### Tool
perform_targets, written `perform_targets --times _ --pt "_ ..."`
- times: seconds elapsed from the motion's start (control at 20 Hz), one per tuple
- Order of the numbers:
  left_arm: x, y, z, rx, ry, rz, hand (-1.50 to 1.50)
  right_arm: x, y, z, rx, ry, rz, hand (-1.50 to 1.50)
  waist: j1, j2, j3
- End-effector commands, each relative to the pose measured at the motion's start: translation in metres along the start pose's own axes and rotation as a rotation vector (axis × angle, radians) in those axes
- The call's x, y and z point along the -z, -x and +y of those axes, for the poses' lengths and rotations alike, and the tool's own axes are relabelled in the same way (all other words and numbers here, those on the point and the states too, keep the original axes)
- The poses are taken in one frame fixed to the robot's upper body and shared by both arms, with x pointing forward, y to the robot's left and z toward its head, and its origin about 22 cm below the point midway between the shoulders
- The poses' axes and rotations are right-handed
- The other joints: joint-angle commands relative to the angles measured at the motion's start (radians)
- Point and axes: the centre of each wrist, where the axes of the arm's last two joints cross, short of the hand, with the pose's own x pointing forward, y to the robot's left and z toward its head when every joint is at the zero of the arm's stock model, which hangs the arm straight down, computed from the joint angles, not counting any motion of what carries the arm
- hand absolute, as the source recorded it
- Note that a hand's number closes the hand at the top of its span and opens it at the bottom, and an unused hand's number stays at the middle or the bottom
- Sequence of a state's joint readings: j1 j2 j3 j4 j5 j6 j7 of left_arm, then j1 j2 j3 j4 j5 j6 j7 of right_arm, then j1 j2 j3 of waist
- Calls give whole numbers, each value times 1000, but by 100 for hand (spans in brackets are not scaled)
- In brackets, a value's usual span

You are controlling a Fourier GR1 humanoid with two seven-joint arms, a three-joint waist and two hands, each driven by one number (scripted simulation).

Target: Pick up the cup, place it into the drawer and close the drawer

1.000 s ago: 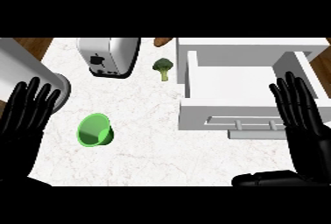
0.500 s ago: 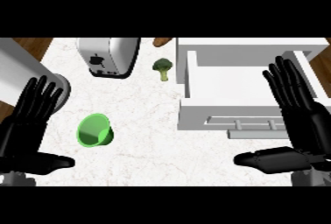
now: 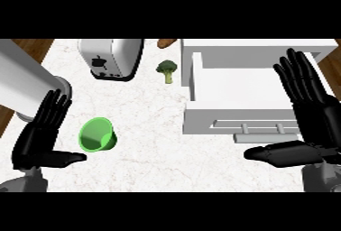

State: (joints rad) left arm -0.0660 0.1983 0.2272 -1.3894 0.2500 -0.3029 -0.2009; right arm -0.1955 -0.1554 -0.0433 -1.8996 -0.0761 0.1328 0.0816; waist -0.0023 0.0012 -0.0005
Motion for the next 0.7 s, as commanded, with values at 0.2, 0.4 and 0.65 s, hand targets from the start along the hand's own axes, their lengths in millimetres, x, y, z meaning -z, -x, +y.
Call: perform_targets --times 0.2,0.4,0.65 --pt "-25 66 14 28 -42 82 -150 -3 -3 -6 -5 3 9 -150 -2 0 0" --pt "-31 89 21 39 -57 90 -150 12 -16 -3 -5 12 -20 -150 -2 0 0" --pt "-18 107 39 59 -61 92 -150 18 2 -9 3 8 -1 -150 -7 3 -1"
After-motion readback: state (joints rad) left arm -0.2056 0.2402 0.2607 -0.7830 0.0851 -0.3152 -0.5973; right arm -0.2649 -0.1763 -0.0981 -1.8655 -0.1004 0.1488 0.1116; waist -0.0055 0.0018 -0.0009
